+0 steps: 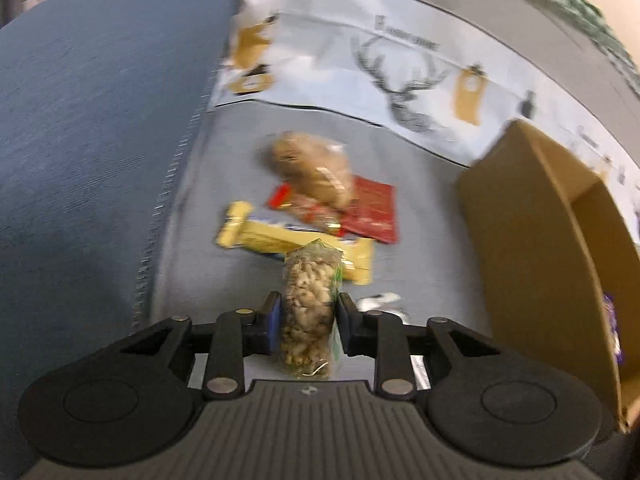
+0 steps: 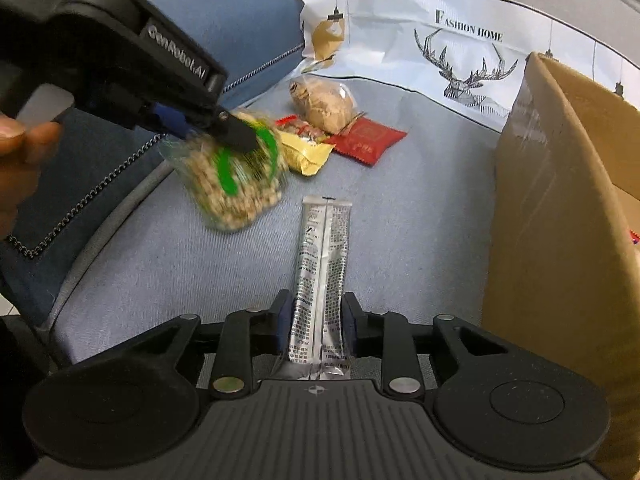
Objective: Organize snacks
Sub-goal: 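Grasp the nut cake with left tool while right tool reaches for silver bar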
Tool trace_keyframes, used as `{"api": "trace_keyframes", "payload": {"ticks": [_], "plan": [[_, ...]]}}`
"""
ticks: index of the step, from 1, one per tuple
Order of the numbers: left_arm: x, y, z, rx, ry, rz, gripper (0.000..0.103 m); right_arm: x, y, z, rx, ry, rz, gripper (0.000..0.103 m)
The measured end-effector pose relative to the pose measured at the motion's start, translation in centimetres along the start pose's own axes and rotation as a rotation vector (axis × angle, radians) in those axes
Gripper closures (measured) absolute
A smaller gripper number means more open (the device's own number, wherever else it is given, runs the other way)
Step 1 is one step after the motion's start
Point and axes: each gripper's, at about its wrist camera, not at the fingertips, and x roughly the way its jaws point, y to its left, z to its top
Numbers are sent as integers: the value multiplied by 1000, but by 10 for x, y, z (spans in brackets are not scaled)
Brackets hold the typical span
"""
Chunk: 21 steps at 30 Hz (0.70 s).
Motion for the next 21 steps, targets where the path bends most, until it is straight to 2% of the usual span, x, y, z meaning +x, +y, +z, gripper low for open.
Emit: {"api": "trace_keyframes", "payload": {"ticks": [2,4,6,7,9,12,14,17,21], "plan": [[1,9,2,-18,3,24,66,2,1,0,-2,5,1,74],[5,16,6,-21,7,52,55,3,1,0,-2,9,1,73],[3,18,3,-13,10,90,33,4,2,0,0,12,2,71],[3,20,2,-12,14,90,32,5,1,0,1,13,2,70],[6,16,1,2,31,87,19,6,1,0,8,16,5,64],[16,4,-1,54,67,122,11,7,1,1,18,15,6,57],[24,-2,-1,70,95,136,11,7,0,1,20,15,7,54],[35,-5,-2,70,127,166,5,8,-1,2,26,19,6,53],[44,-2,-2,53,160,183,5,13,-3,2,35,28,-4,54]]}}
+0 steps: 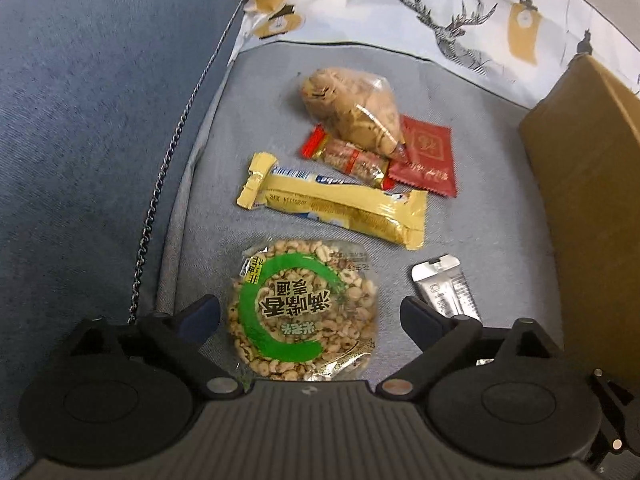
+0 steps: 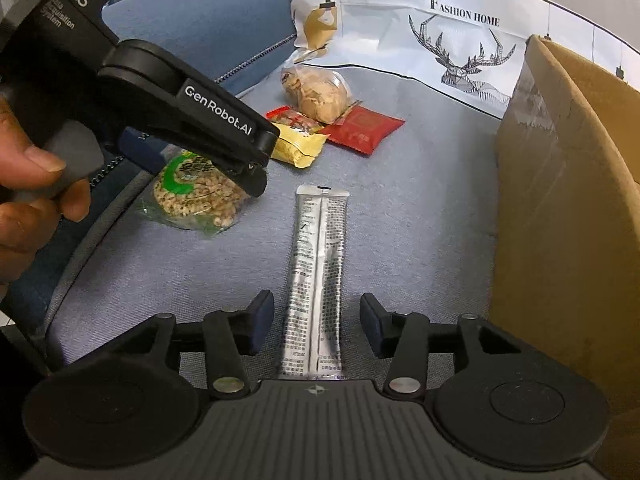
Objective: Organize snacks
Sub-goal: 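Grasp the nut cake with left tool while right tool reaches for silver bar, then carry the peanut packet and silver bar over the box and release both inside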
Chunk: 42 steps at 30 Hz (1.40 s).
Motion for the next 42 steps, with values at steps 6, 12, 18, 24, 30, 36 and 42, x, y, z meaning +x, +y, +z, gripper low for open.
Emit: {"api": "trace_keyframes", "payload": {"ticks": [6,12,18,24,30,36,42], "plan": [[3,-1,0,38,9,6,19,5,4,1,-32,-10,-28,76],[-3,3,-2,13,-1,-28,20,-8,1,4,-34,-73,-38,79],[1,-10,-4,79,29,-45,20,4,-7,2,-13,1,-50,77],[3,-6,-3,86,43,-44,19,4,-8,3,-4,0,-43,74],[4,-6,-3,92,46,-41,19,5,-8,4,-3,-1,-45,73],[4,-5,-4,94,46,-39,19,3,-7,2,-11,-3,-47,74],[4,-6,-4,96,46,-36,19,4,-6,3,-12,-3,-47,77]]}}
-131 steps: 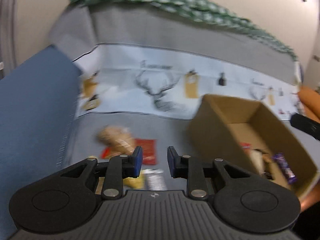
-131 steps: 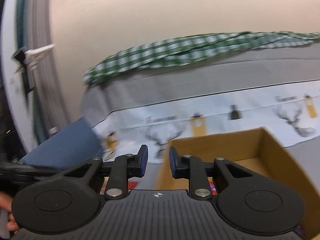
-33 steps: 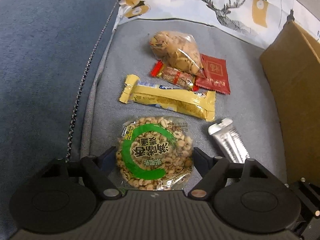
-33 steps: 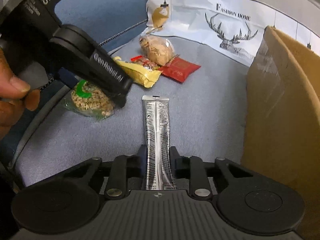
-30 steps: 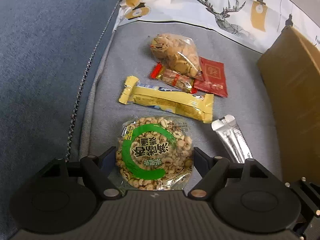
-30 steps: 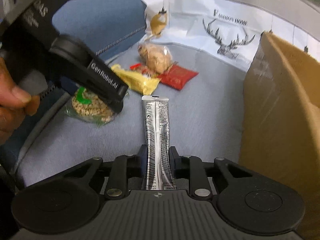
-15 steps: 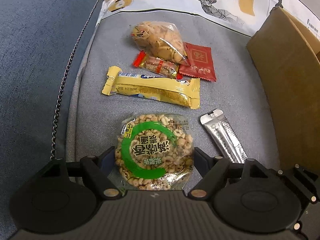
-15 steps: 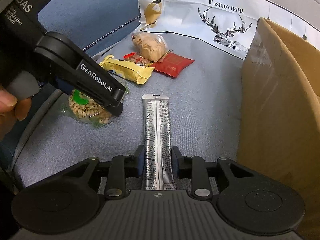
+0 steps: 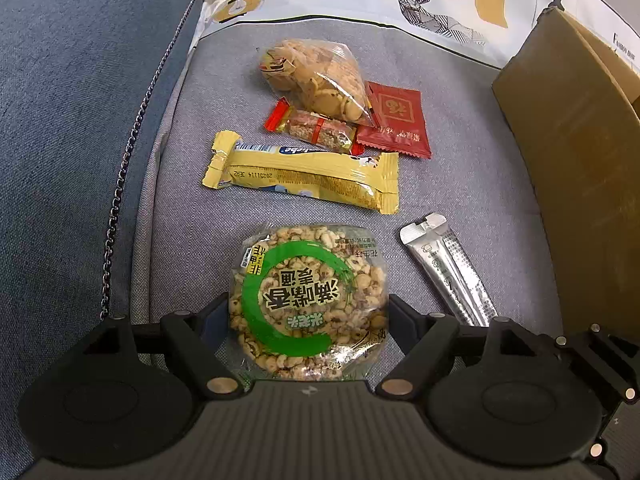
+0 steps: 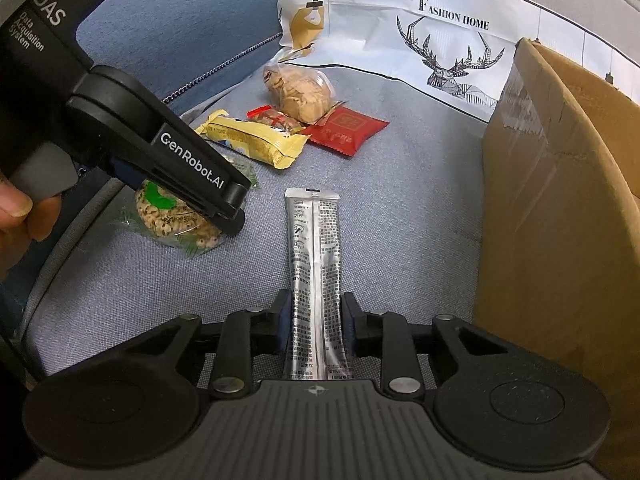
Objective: Organize snacks
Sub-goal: 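Carry the peanut packet and silver bar over the box and release both inside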
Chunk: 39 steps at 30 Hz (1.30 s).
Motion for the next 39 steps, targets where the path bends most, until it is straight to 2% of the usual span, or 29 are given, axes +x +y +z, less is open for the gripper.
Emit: {"api": "trace_keyframes", "payload": {"ticks": [10,14,21,28,31,39], "plan": [[-5,-1,0,-1,-27,10,20,-8,-1,2,8,-37,-6,80],[-23,-1,-2,-32,-114,1,20,-19,-2,3,13,-82,-4,81],[-71,-5,-13,-43,-340,-24,20,-51,4,-2,-12,-199,5,81],[-109,-11,-25,-104,-484,-46,20,-83,5,-5,-41,-308,-12,81],[-116,-13,-26,-100,-508,-30,20,-91,-3,-2,-36,-320,-19,81],[-115,-15,-23,-90,-499,-28,20,-106,-17,4,-28,-354,-47,81]]}}
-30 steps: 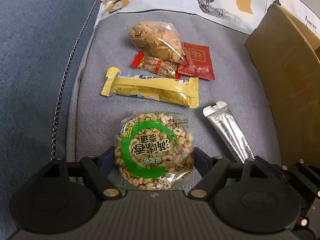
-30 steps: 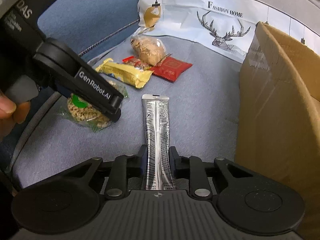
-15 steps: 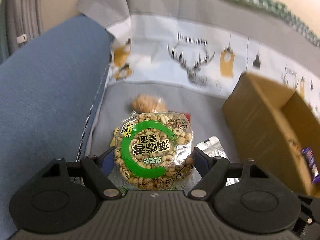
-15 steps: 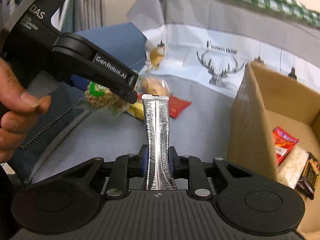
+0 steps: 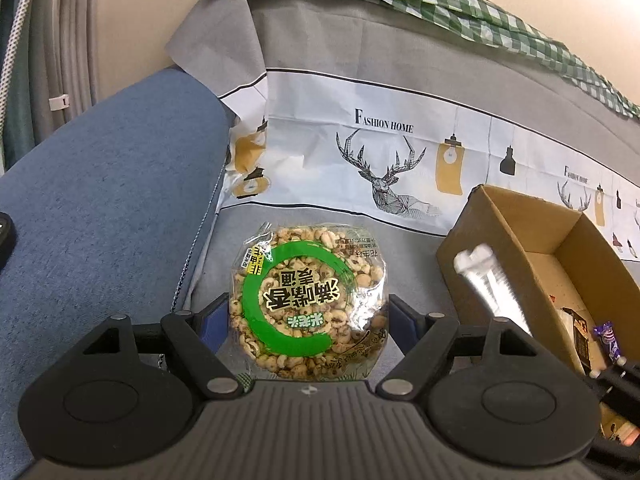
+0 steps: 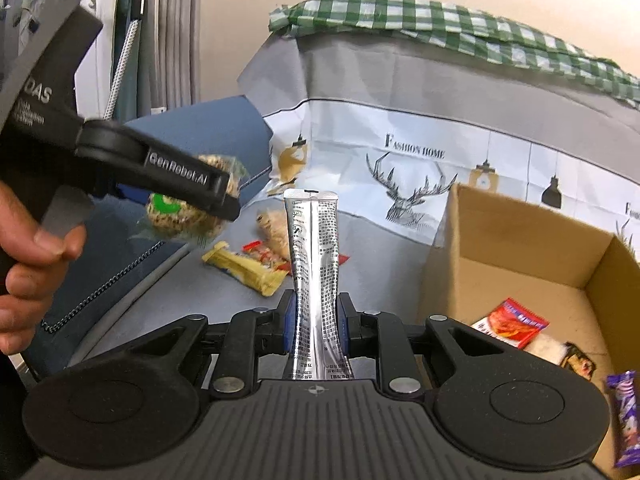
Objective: Organize snacks
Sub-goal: 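Carry the peanut packet and silver bar over the box and release both inside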
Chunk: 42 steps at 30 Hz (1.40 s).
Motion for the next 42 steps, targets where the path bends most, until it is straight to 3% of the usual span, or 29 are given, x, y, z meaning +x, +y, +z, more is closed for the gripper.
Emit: {"api": "trace_keyframes", "payload": {"ticks": [12,21,26,28,34,42], "plan": [[0,-11,2,39,-31,-4,20,-36,-44,25,67,-104,-52,81],[-5,-51,3,140,-104,-44,20,-75,-109,48,43,-226,-177,81],[-11,-87,2,209,-182,-87,20,-72,-155,29,156,-188,-258,81],[-14,-100,2,224,-218,-110,20,-79,-169,27,191,-212,-282,81],[-19,-147,-1,257,-318,-182,20,-84,-186,15,168,-210,-320,81],[-3,-197,-3,240,-282,-300,20,-89,-204,7,130,-181,-369,81]]}}
